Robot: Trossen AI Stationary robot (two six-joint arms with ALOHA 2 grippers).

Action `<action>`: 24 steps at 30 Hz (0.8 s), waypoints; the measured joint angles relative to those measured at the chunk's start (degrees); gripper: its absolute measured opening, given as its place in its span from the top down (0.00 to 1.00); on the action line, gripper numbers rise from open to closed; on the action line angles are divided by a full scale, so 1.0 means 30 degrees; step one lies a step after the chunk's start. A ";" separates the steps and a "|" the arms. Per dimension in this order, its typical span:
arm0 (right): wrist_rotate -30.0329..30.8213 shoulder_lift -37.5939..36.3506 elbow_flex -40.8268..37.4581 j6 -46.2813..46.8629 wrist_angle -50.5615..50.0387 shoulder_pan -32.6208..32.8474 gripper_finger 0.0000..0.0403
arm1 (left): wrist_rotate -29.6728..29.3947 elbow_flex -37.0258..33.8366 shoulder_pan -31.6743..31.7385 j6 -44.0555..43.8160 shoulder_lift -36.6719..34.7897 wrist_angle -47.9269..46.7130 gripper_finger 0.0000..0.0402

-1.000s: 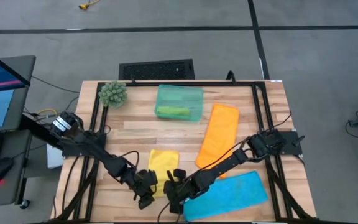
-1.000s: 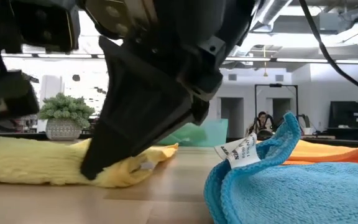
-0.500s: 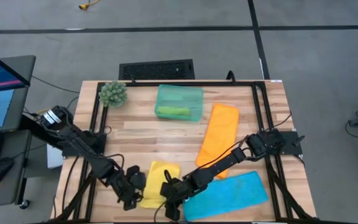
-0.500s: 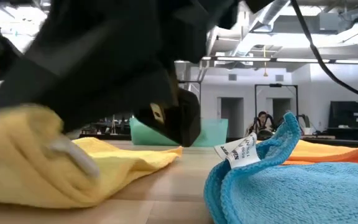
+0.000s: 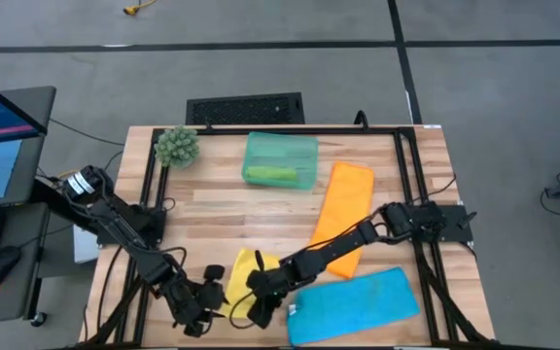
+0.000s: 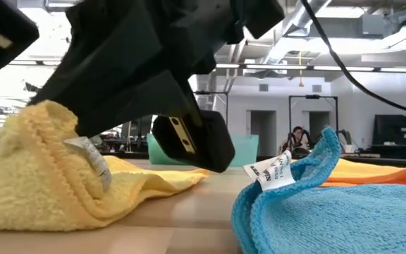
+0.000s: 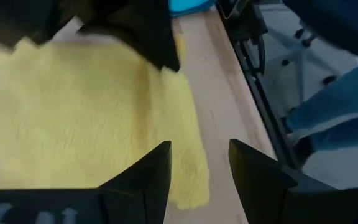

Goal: Roll microfiber towels into tight, uniform cylinder then place into a basket
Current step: Roll the yellow towel

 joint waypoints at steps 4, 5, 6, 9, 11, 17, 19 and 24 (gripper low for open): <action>0.0002 0.0000 0.0007 0.1155 -0.0053 -0.0295 0.99 | 0.0012 0.0000 -0.0013 0.1215 0.0169 0.0035 0.62; 0.0002 0.0000 0.0007 0.1365 -0.0048 -0.0317 0.99 | 0.0013 0.0000 -0.0089 0.1386 0.0232 -0.0074 0.62; -0.0013 0.0000 0.0007 0.1409 -0.0040 -0.0366 1.00 | 0.0046 0.0000 -0.0123 0.1579 0.0392 0.0060 0.62; -0.0279 0.0000 0.0007 0.1484 0.0109 -0.0422 1.00 | 0.0147 -0.0011 -0.0302 0.2017 0.1095 -0.0031 0.62; -0.0536 0.0000 0.0020 0.1855 0.0185 -0.0422 1.00 | 0.0214 -0.0015 -0.0410 0.1981 0.1557 0.0490 0.62; -0.0631 0.0000 0.0022 0.3297 0.0253 -0.0422 1.00 | -0.0016 -0.0007 -0.0851 0.1740 0.2069 0.1661 0.62; -0.0631 0.0000 0.0022 0.3366 0.0248 -0.0456 1.00 | -0.0038 -0.0007 -0.0858 0.1764 0.2069 0.1800 0.62; -0.0652 0.0000 0.0029 0.3374 0.0421 -0.0607 1.00 | 0.0165 -0.0007 -0.0786 0.2887 0.2069 0.1739 0.62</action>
